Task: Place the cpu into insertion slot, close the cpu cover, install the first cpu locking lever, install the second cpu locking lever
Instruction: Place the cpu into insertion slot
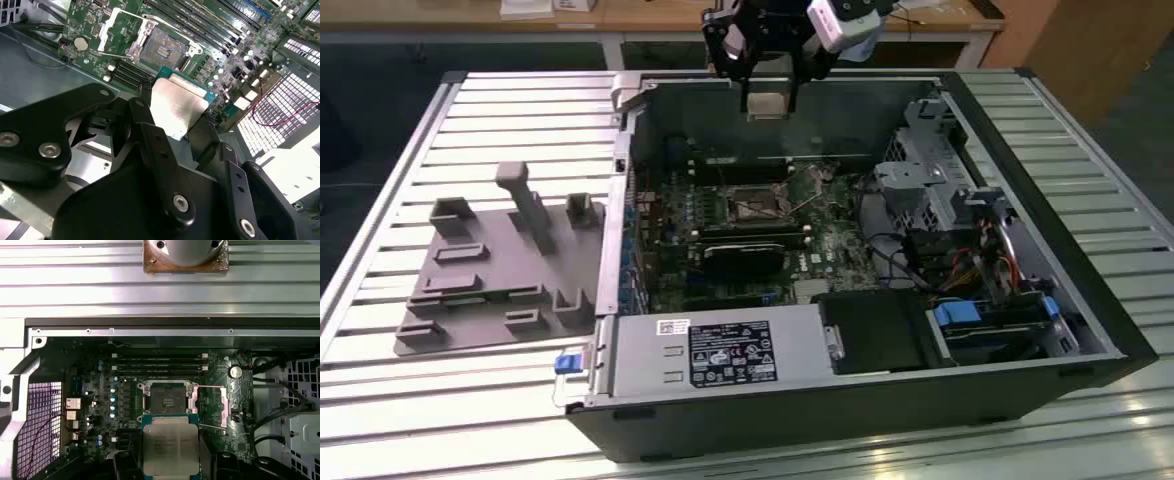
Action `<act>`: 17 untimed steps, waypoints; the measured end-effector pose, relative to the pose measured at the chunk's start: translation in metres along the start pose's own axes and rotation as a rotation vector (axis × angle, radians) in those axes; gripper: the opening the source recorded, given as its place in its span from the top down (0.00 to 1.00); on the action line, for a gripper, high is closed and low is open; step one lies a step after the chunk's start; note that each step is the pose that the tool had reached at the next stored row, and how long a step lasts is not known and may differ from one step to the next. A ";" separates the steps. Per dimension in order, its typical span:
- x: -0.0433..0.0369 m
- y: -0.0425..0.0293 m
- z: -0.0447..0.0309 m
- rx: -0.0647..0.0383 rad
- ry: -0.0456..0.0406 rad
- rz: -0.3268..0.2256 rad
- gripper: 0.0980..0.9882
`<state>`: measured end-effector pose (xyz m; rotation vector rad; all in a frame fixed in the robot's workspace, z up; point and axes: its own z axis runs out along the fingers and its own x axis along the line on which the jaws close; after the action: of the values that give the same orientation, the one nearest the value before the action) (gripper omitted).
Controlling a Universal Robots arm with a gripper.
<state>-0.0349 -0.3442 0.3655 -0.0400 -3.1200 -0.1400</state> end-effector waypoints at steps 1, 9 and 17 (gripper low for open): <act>0.0000 0.0000 0.0000 0.000 0.0000 0.000 0.51; 0.0000 0.0000 0.0000 0.000 0.0000 0.000 0.51; -0.0001 -0.0005 0.0049 0.000 -0.0001 -0.001 0.51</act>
<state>-0.0349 -0.3442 0.3605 -0.0387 -3.1201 -0.1400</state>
